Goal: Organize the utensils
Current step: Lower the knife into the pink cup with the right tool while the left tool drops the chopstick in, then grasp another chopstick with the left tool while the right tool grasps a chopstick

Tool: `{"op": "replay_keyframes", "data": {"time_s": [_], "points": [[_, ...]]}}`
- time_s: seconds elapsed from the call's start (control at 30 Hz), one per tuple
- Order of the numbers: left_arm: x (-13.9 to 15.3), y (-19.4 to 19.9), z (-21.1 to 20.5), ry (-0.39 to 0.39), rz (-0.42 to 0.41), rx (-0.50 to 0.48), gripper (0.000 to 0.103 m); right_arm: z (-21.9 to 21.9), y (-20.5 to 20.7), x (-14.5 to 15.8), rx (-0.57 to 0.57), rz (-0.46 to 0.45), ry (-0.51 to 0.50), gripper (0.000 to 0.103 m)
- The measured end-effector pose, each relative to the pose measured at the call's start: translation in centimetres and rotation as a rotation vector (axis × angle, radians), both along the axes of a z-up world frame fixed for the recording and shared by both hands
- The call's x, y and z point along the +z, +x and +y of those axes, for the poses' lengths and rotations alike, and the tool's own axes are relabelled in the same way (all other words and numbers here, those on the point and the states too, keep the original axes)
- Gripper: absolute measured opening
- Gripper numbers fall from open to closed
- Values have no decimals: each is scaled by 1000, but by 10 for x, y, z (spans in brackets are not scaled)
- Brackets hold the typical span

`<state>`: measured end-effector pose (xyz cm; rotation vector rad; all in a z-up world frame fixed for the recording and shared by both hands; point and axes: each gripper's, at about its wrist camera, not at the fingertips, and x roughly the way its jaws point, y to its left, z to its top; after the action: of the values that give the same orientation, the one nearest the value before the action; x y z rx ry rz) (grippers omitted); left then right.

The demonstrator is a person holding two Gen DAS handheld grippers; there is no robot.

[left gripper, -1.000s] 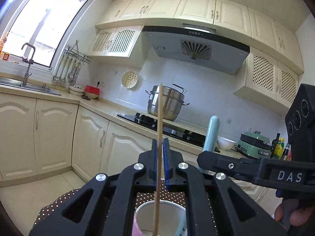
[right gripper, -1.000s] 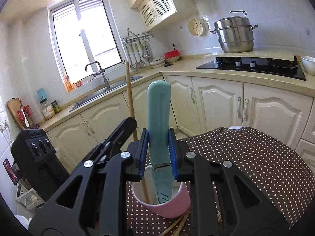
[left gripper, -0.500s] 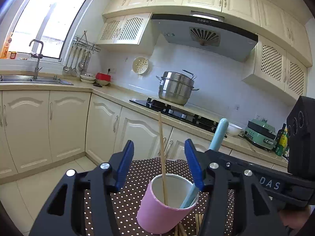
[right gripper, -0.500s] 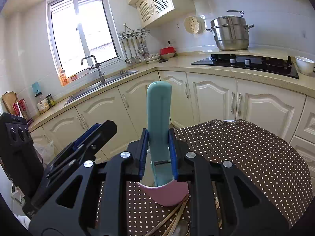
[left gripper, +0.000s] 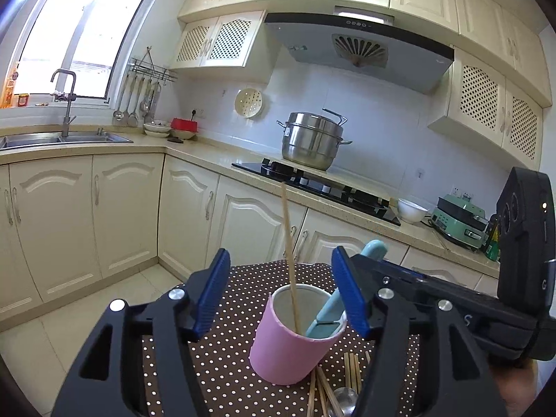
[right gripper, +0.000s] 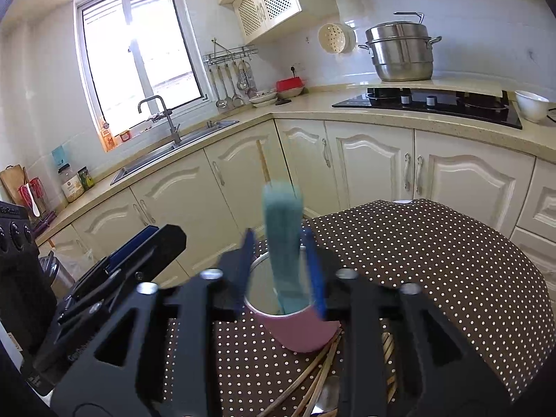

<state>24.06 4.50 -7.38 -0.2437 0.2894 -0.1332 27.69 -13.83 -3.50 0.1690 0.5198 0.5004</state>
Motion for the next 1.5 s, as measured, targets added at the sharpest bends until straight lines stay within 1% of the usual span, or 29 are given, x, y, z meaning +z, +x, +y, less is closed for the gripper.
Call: {"op": "replay_keyframes", "data": {"time_s": [0.03,0.2,0.3,0.5,0.57,0.63,0.7,0.8,0.9,0.93,1.0,1.13,1.27,1.3,1.43,1.47,1.5], "points": [[1,-2,1,0,11,-4,61,-1,-2,1,3,-5,2,53],[2,-17,3,3,56,-21,63,-9,-18,7,-11,-7,1,53],[2,-26,-1,16,104,-51,63,-14,-32,9,-26,-10,-27,53],[-10,-36,-23,57,270,-126,63,-38,-61,-9,-67,54,-78,54],[-18,-38,-34,62,328,-178,63,-44,-69,-17,-78,80,-102,54],[-27,-37,-45,68,393,-224,63,-52,-77,-28,-86,110,-119,54],[-39,-32,-58,78,482,-257,63,-60,-83,-39,-101,144,-135,54],[-55,-26,-75,94,573,-294,63,-73,-89,-52,-118,184,-149,55],[-67,-19,-89,127,644,-299,62,-83,-94,-62,-126,219,-145,56],[-69,-19,-93,138,651,-293,61,-87,-95,-66,-130,227,-142,56],[-74,-15,-98,157,675,-295,52,-93,-99,-71,-134,241,-135,56],[-89,2,-104,174,751,-292,45,-99,-102,-77,-131,259,-127,57],[-103,11,-109,180,798,-291,32,-103,-100,-84,-128,277,-125,58],[-106,12,-110,181,806,-293,30,-104,-100,-85,-128,282,-124,58],[-115,19,-115,184,827,-299,27,-105,-97,-91,-120,300,-124,58],[-117,21,-118,185,831,-298,23,-104,-96,-92,-117,304,-125,58],[-119,23,-119,182,837,-299,17,-103,-95,-93,-116,308,-127,58]]}}
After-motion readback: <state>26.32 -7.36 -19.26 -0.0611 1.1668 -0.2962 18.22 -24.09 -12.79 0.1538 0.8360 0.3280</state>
